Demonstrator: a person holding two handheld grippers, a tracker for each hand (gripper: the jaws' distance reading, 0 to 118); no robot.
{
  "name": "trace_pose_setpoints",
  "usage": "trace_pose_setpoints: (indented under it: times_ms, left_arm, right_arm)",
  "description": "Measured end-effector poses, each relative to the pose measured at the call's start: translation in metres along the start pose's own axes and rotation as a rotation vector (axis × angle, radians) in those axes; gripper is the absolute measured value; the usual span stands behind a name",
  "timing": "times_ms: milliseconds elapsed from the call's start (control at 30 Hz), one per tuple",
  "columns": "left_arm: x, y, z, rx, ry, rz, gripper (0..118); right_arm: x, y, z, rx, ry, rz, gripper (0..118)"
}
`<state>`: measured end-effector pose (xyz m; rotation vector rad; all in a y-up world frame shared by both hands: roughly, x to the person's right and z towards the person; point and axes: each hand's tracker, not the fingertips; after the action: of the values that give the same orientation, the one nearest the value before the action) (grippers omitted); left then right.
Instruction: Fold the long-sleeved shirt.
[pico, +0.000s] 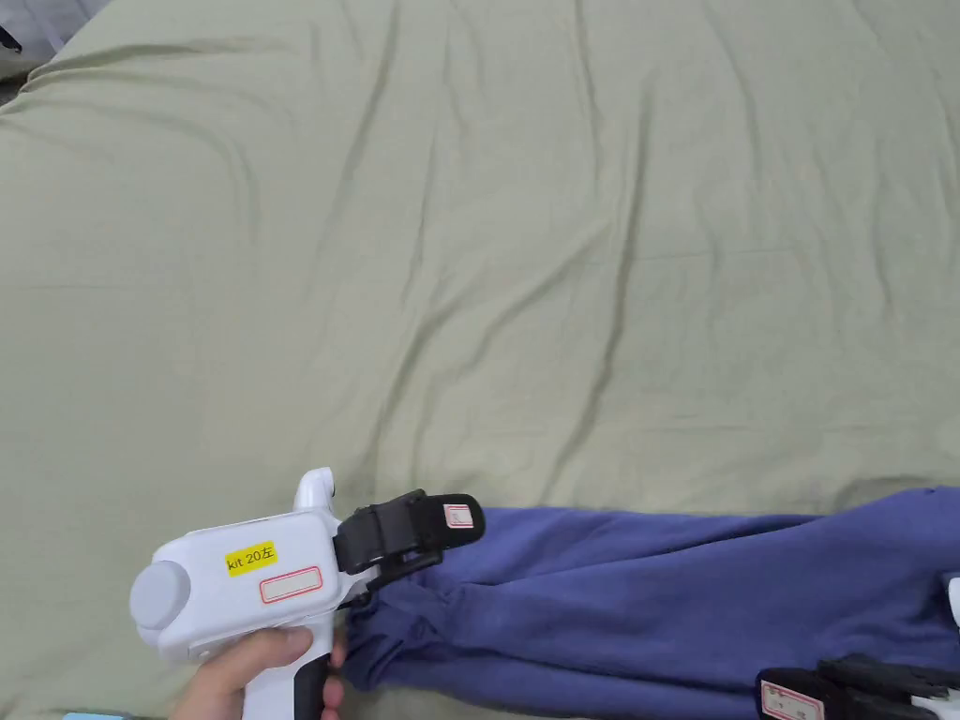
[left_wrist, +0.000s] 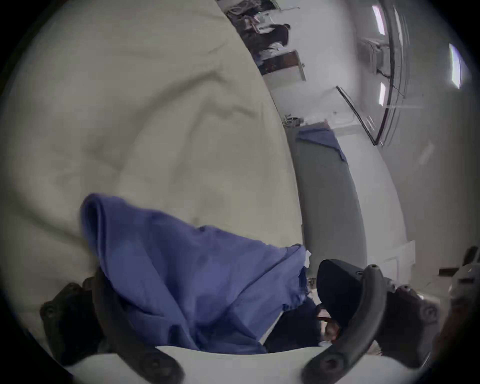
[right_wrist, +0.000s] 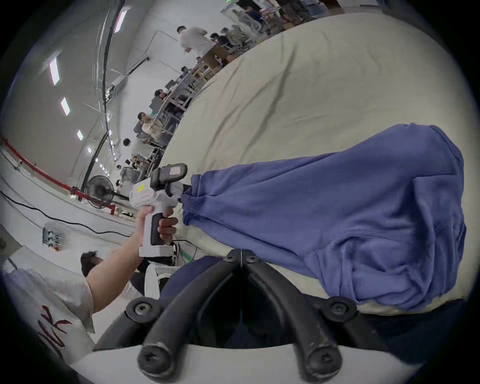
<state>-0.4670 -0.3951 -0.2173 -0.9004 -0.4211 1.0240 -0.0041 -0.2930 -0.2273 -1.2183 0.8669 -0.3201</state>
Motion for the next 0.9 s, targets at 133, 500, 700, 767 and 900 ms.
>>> trace_pose_setpoints:
  times_ms: [133,500,700,767,900]
  left_arm:
    - [-0.003,-0.005,0.005,0.073,0.149,0.136,2]
    - [0.016,-0.018,0.082,0.261,-0.137,0.232,2]
    - [0.013,-0.003,0.102,0.292,-0.138,0.266,2]
    - [0.002,0.001,0.118,0.307,-0.123,0.283,2]
    - [-0.017,0.004,0.169,0.419,-0.033,0.340,2]
  right_arm:
    - [-0.002,0.000,0.007,0.005,-0.019,0.006,0]
    - [-0.008,0.001,0.027,0.044,-0.041,-0.007,0]
    - [-0.024,0.011,0.022,0.060,-0.025,0.003,0]
    - [-0.031,0.014,0.022,0.061,-0.032,0.020,0]
    - [-0.044,0.016,0.028,0.075,-0.069,0.090,0]
